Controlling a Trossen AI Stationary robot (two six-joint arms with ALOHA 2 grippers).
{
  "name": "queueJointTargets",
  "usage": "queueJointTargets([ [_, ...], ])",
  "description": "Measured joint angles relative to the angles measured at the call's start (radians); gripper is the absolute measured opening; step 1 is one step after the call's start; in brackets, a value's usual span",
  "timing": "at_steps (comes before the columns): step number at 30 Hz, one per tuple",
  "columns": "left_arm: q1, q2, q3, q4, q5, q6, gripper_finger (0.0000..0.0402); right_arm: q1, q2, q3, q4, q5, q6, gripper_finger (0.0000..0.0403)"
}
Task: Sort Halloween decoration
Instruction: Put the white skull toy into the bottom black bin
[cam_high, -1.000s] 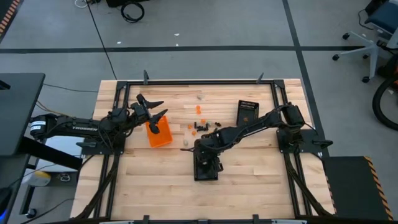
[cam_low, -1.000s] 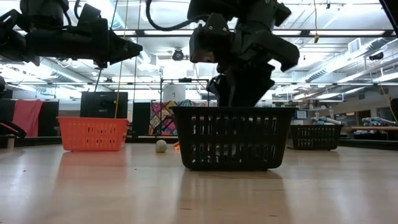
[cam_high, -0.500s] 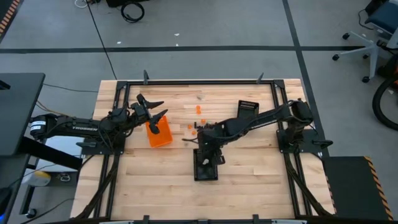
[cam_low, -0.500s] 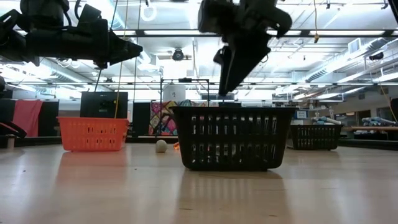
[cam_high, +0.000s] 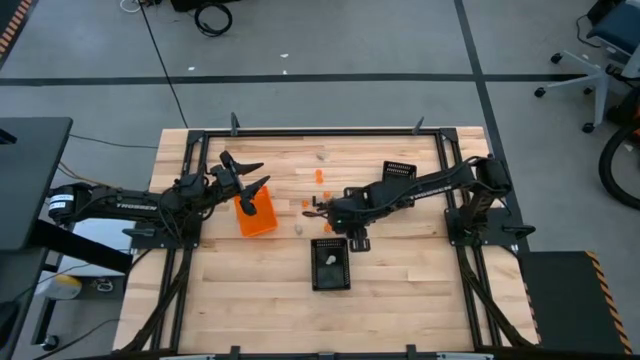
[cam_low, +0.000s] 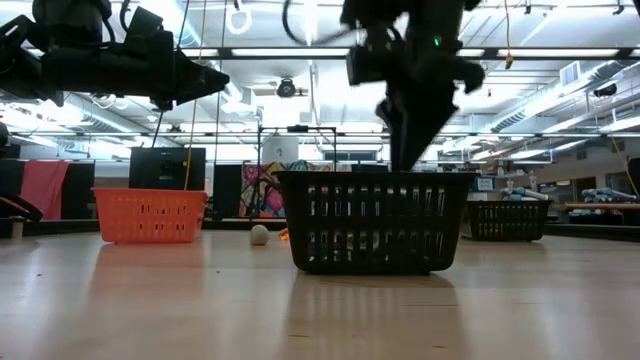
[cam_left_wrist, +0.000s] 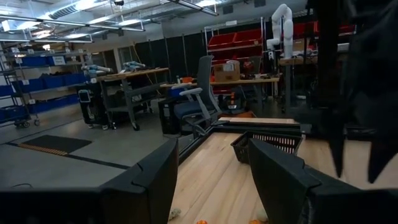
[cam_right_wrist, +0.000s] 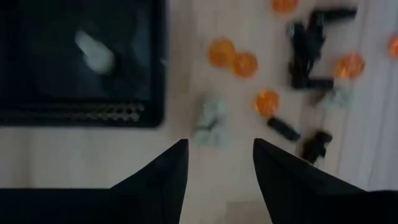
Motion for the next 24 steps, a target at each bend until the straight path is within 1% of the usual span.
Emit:
queueJointTargets([
  [7, 0.000, 0.000, 0.000, -0.006, 0.000, -0.002, 0.0203, -0.085, 0.000, -0.089, 0.036, 0.004, 0.079, 0.0208],
  [10, 0.000, 0.000, 0.000, -0.006, 0.000, -0.003, 0.0203, -0.114, 0.000, -0.123, 0.067, 0.026, 0.093, 0.0210],
  [14, 0.000, 0.000, 0.000, -0.006, 0.000, -0.004, 0.0203, -0.149, 0.000, -0.173, 0.133, 0.025, 0.094, 0.0210],
  [24, 0.000, 0.000, 0.000, -0.006, 0.000, -0.005, 0.0203, -0.222, 0.000, -0.259, 0.240, -0.035, 0.073, 0.0210],
])
